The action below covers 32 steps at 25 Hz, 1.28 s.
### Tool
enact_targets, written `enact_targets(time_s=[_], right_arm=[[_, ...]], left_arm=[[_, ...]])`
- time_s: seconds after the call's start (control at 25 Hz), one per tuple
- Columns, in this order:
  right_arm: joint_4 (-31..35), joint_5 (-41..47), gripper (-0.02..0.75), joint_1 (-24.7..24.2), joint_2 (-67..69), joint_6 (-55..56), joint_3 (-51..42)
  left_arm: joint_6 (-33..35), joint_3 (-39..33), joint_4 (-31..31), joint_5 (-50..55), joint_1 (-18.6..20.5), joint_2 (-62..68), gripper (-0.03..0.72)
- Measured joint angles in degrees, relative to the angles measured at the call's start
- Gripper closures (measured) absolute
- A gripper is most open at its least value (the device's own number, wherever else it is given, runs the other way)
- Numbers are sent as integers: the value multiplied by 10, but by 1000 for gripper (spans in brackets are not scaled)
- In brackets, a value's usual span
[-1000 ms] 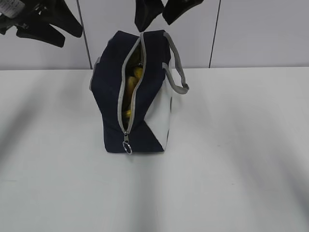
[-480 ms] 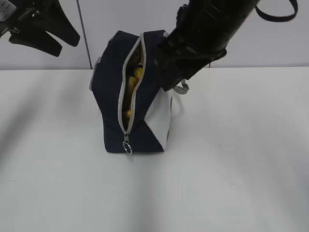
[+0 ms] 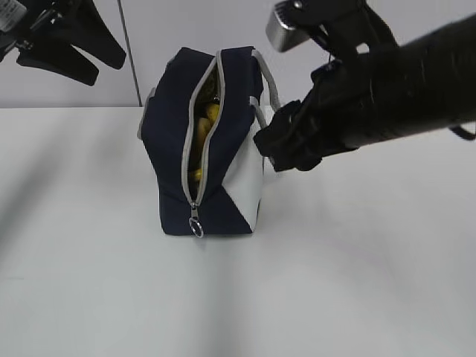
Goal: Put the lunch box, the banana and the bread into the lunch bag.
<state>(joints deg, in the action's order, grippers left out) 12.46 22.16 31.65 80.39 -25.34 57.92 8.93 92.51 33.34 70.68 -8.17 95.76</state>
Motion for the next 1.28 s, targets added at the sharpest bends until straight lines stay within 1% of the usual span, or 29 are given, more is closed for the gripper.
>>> enact_targets(time_s=[0.12, 0.28, 0.4, 0.6, 0.8, 0.88, 1.0, 1.04, 1.12, 1.16, 1.28], right_arm=[[25, -131, 353, 0, -3, -15, -76], [34, -326, 353, 0, -4, -8, -163], [26, -412, 353, 0, -5, 10, -197], [-16, -443, 353, 0, -5, 41, -209], [-24, -458, 354, 0, -5, 47, -209], [-26, -451, 354, 0, -5, 61, -209], [-29, -416, 354, 0, 5, 106, -209], [-39, -405, 353, 0, 12, 124, -209], [-82, -395, 354, 0, 39, 162, -209], [-118, -395, 354, 0, 54, 193, -209], [-269, -408, 354, 0, 101, 314, -209]], left_arm=[[0, 0, 1, 0, -1, 0, 317], [7, 0, -1, 0, -1, 0, 318], [9, 0, -7, -1, -1, 0, 318], [9, 0, -9, -1, -1, 0, 318], [9, 0, -11, -3, -1, 0, 318], [9, 0, -11, -3, -1, 0, 318], [10, 0, -12, -4, -1, 0, 319], [10, 0, -12, -4, -1, 0, 319], [11, 0, -12, -4, -1, 0, 319], [11, 0, -12, -5, -1, 0, 319], [13, 0, -13, -5, -1, 0, 319]])
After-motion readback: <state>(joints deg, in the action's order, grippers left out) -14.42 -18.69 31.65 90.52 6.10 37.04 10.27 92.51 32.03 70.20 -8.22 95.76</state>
